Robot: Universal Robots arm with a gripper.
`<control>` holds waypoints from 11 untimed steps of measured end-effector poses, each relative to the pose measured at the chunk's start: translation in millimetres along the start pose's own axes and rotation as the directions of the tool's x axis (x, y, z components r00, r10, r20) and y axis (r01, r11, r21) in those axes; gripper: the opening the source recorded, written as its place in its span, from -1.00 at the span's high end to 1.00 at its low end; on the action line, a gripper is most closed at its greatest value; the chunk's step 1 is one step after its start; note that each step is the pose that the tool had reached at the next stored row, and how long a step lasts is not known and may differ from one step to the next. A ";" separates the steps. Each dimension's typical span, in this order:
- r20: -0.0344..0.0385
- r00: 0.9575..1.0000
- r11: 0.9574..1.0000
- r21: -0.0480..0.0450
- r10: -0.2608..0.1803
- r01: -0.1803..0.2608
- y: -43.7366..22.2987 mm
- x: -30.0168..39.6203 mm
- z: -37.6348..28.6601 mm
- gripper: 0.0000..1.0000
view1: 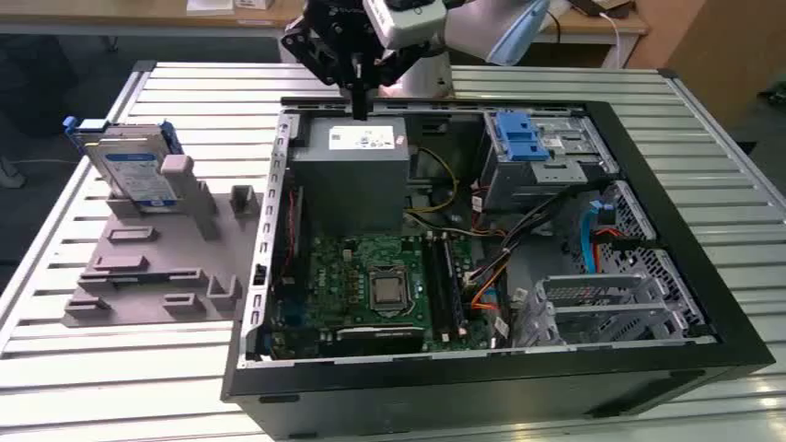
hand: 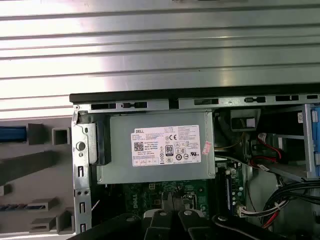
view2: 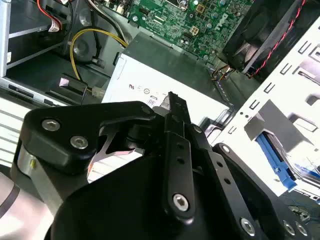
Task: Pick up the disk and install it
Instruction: 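Reach for the disk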
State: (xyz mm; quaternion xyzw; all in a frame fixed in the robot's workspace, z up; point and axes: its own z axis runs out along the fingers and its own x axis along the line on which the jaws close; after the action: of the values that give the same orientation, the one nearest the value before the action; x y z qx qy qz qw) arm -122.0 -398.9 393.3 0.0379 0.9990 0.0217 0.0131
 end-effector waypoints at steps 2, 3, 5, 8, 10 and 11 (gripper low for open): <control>0.000 1.000 1.000 0.000 0.000 0.000 0.0 0.0 0.0 0.79; 0.000 1.000 1.000 0.000 0.000 0.000 0.0 0.0 0.0 0.79; 0.000 1.000 1.000 0.000 0.000 0.000 0.0 1.0 0.0 0.79; 0.000 1.000 1.000 0.000 0.000 0.000 -0.3 3.8 -0.1 0.79; 0.000 1.000 1.000 0.000 0.000 0.000 -0.4 5.5 -0.1 0.79; 0.000 1.000 1.000 0.000 0.000 0.000 -0.4 6.3 -0.1 0.79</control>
State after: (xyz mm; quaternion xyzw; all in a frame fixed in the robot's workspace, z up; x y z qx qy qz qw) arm -128.2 -398.9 393.2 0.0379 0.9990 0.0217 0.0131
